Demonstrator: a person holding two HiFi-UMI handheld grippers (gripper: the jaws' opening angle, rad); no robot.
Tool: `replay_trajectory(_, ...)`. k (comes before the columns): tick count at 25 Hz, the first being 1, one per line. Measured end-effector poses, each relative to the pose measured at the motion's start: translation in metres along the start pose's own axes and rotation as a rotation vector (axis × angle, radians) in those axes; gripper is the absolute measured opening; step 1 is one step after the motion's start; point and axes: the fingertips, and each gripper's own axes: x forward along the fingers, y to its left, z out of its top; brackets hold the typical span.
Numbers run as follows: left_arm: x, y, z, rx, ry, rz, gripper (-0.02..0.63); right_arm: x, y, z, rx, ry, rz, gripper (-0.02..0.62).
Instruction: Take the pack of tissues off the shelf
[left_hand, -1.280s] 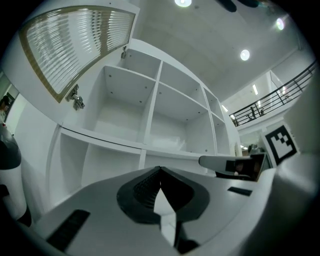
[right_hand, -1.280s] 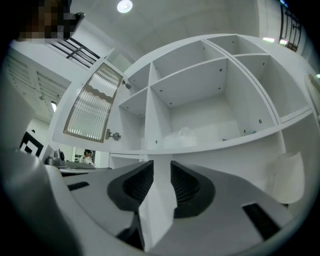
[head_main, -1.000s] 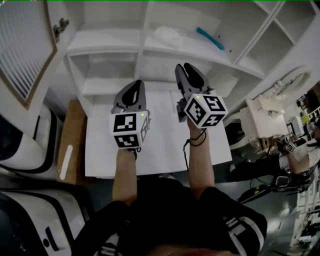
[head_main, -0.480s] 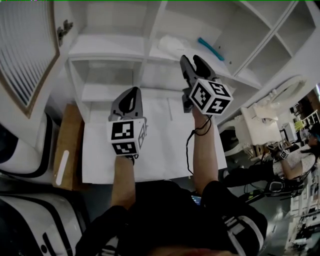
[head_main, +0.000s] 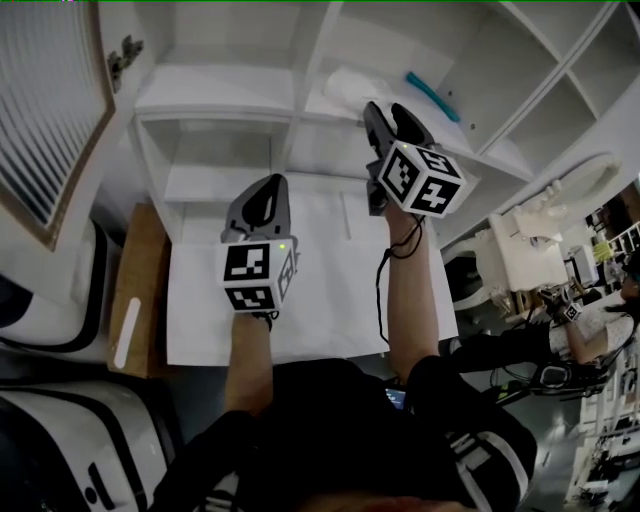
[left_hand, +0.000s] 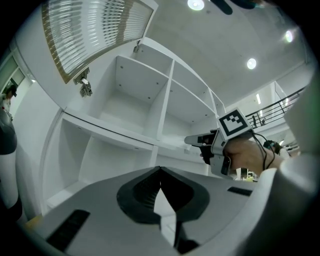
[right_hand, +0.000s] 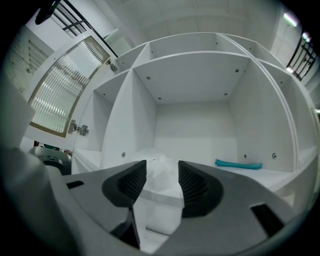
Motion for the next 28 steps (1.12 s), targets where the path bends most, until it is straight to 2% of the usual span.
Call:
replay_trajectory(5, 0.000, 0.002, -0.001, 0.000, 0.001, 0.004, 0.012, 0.006, 0.002, -0.003, -0.039, 0.026, -0.012, 0.191)
replay_trajectory(7, 0.000, 0.003, -0.003, 0.002, 0.007, 0.007, 0.012, 0.006, 0.003, -0.006, -0.048, 0.032, -0.011, 0.145)
replay_trajectory(8, 0.000, 0.004, -0.004, 0.003, 0.011, 0.009, 0.012, 0.006, 0.004, -0.007, -0.053, 0.035, -0.010, 0.088)
replay_trajectory(12, -0.003, 0.005, -0.003, -0.012, 0.010, 0.007, 0.012, 0.004, 0.007, -0.010, -0.061, 0.035, -0.004, 0.048)
replay_trajectory(17, -0.006, 0.003, 0.000, -0.003, 0.002, 0.004, 0.012, -0.009, 0.009, -0.003, -0.040, -0.018, 0.000, 0.031)
replay_trajectory(28, -0.012, -0.016, -0.003, -0.010, 0.014, -0.034, 0.012, -0.060, 0.029, 0.009, 0.081, -0.157, 0.086, 0.021)
